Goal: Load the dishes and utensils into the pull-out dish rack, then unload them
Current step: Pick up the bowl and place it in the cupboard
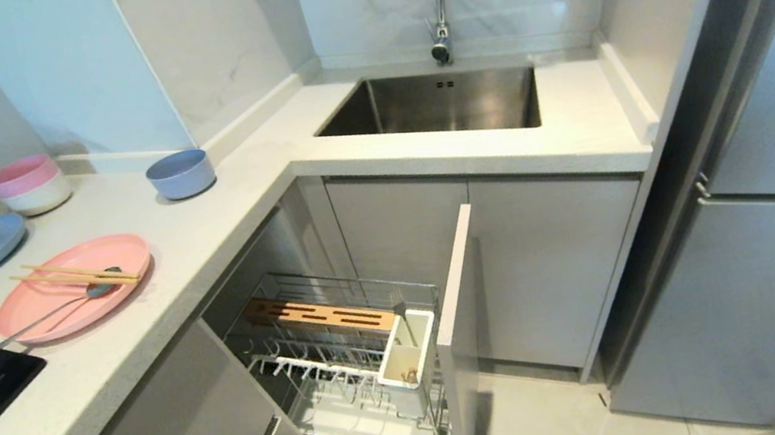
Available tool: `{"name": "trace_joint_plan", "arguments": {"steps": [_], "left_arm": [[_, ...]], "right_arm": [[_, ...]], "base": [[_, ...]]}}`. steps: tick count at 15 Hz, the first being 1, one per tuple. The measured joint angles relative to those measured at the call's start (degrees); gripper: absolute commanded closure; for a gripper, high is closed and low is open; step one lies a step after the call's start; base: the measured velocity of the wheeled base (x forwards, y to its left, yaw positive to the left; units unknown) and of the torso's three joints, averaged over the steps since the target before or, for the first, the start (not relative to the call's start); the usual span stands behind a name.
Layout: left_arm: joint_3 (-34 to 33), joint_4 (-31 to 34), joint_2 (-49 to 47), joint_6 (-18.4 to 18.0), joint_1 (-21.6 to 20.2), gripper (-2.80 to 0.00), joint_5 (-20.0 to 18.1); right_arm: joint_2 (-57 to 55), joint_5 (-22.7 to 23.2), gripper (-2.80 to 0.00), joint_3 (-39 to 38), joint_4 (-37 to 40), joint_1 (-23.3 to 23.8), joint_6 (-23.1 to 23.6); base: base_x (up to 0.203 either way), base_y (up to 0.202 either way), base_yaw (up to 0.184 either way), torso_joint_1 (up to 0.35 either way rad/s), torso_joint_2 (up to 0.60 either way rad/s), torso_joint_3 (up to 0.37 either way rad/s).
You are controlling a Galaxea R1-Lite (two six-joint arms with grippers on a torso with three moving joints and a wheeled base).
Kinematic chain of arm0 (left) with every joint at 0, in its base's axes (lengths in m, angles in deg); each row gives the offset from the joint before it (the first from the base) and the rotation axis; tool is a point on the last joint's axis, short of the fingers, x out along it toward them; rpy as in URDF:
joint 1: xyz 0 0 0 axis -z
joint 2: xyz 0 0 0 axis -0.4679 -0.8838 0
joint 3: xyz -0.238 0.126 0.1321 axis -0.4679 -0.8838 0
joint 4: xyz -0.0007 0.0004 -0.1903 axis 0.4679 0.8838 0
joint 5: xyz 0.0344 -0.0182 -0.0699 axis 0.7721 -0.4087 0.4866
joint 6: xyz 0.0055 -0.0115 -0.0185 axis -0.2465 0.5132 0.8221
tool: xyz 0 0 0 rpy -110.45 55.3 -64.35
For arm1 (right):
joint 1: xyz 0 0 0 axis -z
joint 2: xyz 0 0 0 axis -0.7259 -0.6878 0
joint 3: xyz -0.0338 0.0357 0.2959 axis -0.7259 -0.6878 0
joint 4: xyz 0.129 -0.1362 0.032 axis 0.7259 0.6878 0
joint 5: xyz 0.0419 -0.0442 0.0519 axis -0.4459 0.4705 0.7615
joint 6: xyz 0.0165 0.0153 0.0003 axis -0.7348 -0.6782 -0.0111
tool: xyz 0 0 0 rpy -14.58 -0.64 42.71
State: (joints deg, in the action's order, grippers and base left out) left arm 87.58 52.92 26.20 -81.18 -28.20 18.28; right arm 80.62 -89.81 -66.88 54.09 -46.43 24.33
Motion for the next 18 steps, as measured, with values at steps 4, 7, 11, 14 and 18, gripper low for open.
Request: {"name": "trace_joint_plan", "arguments": {"steps": [4,7,11,14,18], "left_arm": [[0.0,0.0,0.0,0.0,0.0,0.0,0.0],[0.0,0.0,0.0,0.0,0.0,0.0,0.0],[0.0,0.0,0.0,0.0,0.0,0.0,0.0],[0.0,0.0,0.0,0.0,0.0,0.0,0.0],[0.0,0.0,0.0,0.0,0.0,0.0,0.0]], "right_arm": [[0.0,0.0,0.0,0.0,0.0,0.0,0.0],[0.0,0.0,0.0,0.0,0.0,0.0,0.0],[0.0,0.0,0.0,0.0,0.0,0.0,0.0],[0.0,0.0,0.0,0.0,0.0,0.0,0.0],[0.0,0.0,0.0,0.0,0.0,0.0,0.0]], "base": [[0.0,0.0,0.0,0.007,0.0,-0.199],[0.0,0.0,0.0,0.002,0.0,-0.193],[0.0,0.0,0.0,-0.004,0.0,-0.195],[0.0,0.0,0.0,0.001,0.0,-0.201],[0.0,0.0,0.0,0.004,0.0,-0.192]]}}
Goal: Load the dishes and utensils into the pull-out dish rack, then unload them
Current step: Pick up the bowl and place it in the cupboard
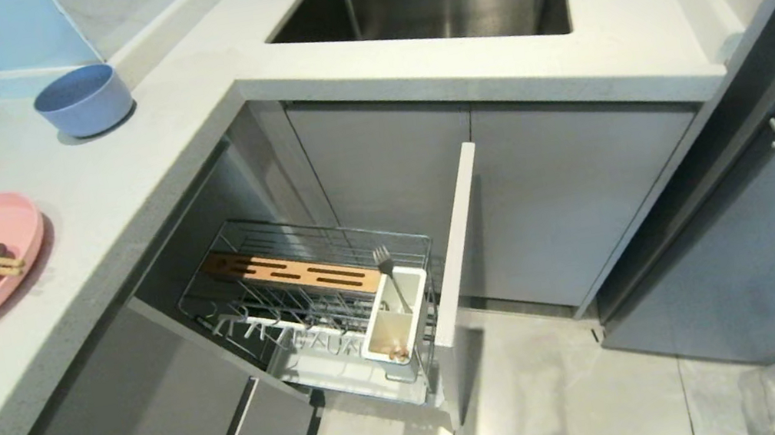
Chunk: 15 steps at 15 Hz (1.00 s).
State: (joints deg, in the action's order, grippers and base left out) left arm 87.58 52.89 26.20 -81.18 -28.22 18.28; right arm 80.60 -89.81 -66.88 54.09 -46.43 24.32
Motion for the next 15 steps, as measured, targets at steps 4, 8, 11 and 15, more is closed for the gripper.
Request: {"name": "trace_joint_plan", "arguments": {"steps": [4,8,11,15], "left_arm": [[0.0,0.0,0.0,0.0,0.0,0.0,0.0],[0.0,0.0,0.0,0.0,0.0,0.0,0.0],[0.0,0.0,0.0,0.0,0.0,0.0,0.0],[0.0,0.0,0.0,-0.1,0.0,0.0,0.0]], "right_arm": [[0.0,0.0,0.0,0.0,0.0,0.0,0.0],[0.0,0.0,0.0,0.0,0.0,0.0,0.0],[0.0,0.0,0.0,0.0,0.0,0.0,0.0],[0.0,0.0,0.0,0.0,0.0,0.0,0.0]], "base": [[0.0,0.0,0.0,0.0,0.0,-0.199],[0.0,0.0,0.0,0.003,0.01,-0.2],[0.0,0.0,0.0,0.004,0.0,-0.194],[0.0,0.0,0.0,0.0,0.0,-0.197]]}}
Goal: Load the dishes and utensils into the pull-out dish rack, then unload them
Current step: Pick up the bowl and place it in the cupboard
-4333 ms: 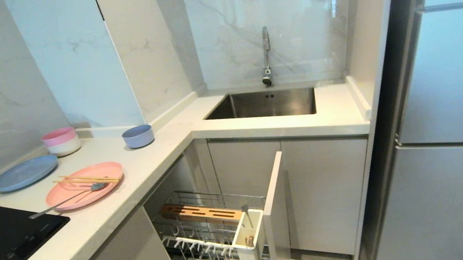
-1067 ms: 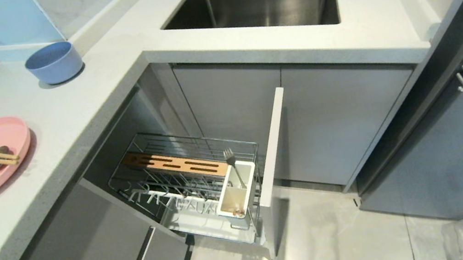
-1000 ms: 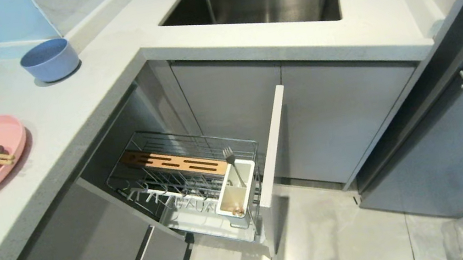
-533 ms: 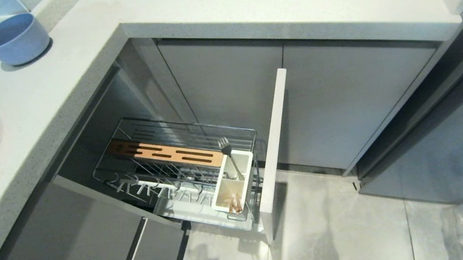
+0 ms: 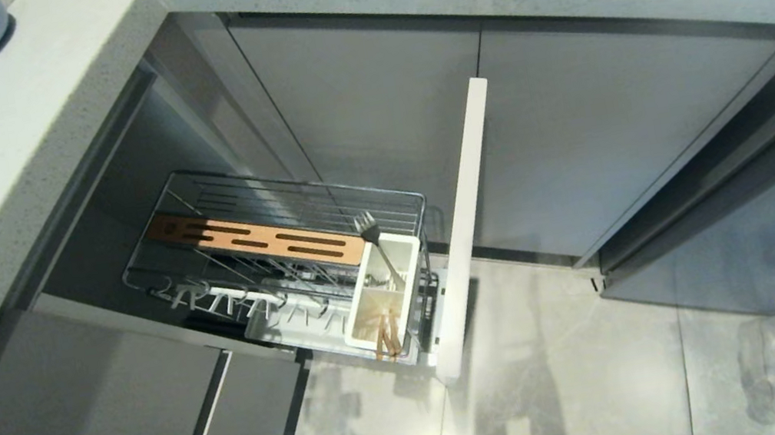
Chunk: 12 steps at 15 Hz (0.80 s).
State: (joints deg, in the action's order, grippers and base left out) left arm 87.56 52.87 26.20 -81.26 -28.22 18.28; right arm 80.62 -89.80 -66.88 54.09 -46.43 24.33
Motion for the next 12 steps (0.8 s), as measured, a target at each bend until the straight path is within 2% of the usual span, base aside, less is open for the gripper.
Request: {"name": "trace_joint_plan", "arguments": {"steps": [6,12], "left_arm": [[0.0,0.0,0.0,0.0,0.0,0.0,0.0],[-0.1,0.0,0.0,0.2,0.0,0.0,0.0]], "right_arm": [[0.0,0.0,0.0,0.0,0.0,0.0,0.0],[0.0,0.0,0.0,0.0,0.0,0.0,0.0]], "base": [[0.0,0.0,0.0,0.004,0.0,-0.193],[0.0,0.0,0.0,0.001,0.0,-0.032]]}}
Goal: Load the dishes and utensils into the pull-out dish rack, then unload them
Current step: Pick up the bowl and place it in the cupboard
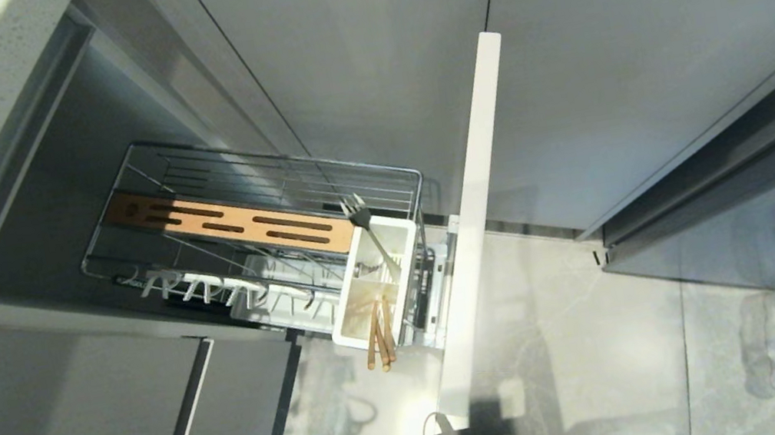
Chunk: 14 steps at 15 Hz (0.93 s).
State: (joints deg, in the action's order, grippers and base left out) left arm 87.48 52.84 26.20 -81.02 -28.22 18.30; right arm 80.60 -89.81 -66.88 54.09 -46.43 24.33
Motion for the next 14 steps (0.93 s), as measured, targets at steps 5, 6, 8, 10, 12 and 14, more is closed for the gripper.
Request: {"name": "trace_joint_plan", "arguments": {"steps": [5,6,8,10,12,14], "left_arm": [[1.2,-1.1,0.0,-0.5,0.0,0.0,-0.1],[3.2,-2.0,0.0,-0.6,0.0,0.0,-0.3],[10.1,-1.6,-0.1,-0.6,0.0,0.0,-1.4],[19.8,0.9,-0.9,-0.6,0.0,0.0,-3.2],[31.0,3.5,-3.5,-0.6,0.0,0.0,-4.2],[43.5,4.6,-9.0,-0.6,0.0,0.0,-4.6]], "right_arm": [[0.0,0.0,0.0,0.0,0.0,0.0,0.0],[0.0,0.0,0.0,0.0,0.0,0.0,0.0],[0.0,0.0,0.0,0.0,0.0,0.0,0.0],[0.0,0.0,0.0,0.0,0.0,0.0,0.0],[0.0,0.0,0.0,0.0,0.0,0.0,0.0],[0.0,0.0,0.0,0.0,0.0,0.0,0.0]], "base": [[0.0,0.0,0.0,0.0,0.0,0.0],[0.0,0.0,0.0,0.0,0.0,0.0],[0.0,0.0,0.0,0.0,0.0,0.0],[0.0,0.0,0.0,0.0,0.0,0.0],[0.0,0.0,0.0,0.0,0.0,0.0],[0.0,0.0,0.0,0.0,0.0,0.0]]}}
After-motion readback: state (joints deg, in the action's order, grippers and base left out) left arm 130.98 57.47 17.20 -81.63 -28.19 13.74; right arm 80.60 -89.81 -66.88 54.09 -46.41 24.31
